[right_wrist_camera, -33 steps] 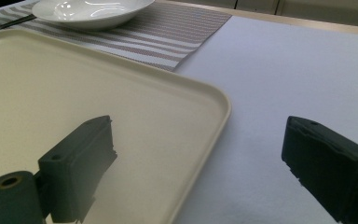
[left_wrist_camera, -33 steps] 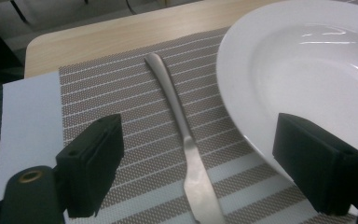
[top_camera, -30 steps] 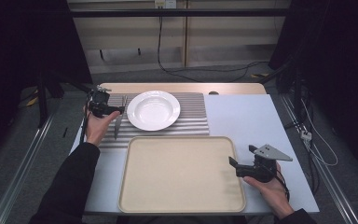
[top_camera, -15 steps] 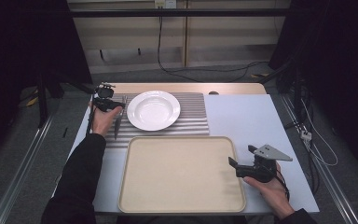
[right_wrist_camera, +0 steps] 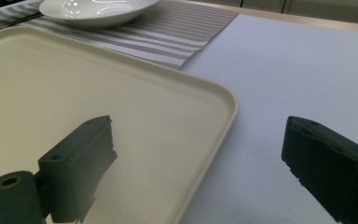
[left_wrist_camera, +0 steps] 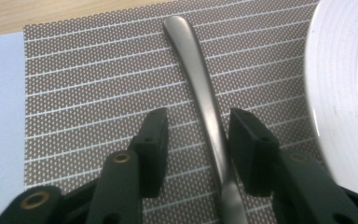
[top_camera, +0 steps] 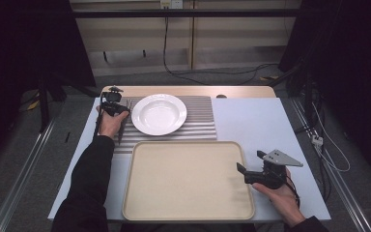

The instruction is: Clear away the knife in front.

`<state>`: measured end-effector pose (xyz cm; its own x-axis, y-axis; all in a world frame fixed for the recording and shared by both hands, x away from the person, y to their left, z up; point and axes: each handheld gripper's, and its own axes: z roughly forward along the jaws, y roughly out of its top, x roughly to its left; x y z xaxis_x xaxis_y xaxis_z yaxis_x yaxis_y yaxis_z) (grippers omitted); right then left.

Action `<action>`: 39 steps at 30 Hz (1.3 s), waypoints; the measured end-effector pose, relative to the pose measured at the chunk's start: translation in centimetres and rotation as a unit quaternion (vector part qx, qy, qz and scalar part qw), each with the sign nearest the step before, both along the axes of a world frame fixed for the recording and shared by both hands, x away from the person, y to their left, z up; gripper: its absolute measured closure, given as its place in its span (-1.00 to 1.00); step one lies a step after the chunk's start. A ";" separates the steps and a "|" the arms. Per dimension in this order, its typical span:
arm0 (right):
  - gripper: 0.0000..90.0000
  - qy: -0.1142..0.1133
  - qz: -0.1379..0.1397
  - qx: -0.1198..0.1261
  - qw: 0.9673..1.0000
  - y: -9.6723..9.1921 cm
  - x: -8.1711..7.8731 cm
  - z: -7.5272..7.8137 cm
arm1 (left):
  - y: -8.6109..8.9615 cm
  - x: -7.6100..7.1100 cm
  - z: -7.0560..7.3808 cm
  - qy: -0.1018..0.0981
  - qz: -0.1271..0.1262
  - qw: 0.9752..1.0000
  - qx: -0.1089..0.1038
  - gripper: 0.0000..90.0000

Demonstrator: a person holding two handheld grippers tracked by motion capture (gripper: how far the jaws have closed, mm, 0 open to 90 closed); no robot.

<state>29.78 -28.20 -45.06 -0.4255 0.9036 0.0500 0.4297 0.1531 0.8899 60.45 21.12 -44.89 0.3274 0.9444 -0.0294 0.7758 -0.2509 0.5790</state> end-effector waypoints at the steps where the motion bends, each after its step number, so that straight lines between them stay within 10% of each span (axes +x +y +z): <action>1: -0.79 0.000 0.000 0.000 1.000 0.0 0.0 0.0 | 0.0 0.0 0.0 -0.002 0.002 1.000 -0.002 0.35; 7: -0.79 0.001 0.001 0.000 1.000 0.0 0.0 0.0 | -0.2 0.1 0.1 0.006 -0.005 1.000 -0.002 0.44; 8: -0.79 0.001 0.002 0.000 1.000 0.0 0.0 0.0 | -0.2 0.1 0.1 0.009 -0.011 1.000 -0.008 0.71; 22: -0.79 0.003 0.004 -0.004 1.000 0.1 0.0 -0.1 | -0.2 -0.1 0.7 0.050 -0.030 0.998 0.007 0.77; 39: -0.79 0.005 0.004 -0.006 1.000 0.1 0.1 -0.1 | -0.1 -0.3 0.8 0.050 -0.033 0.998 0.009 0.78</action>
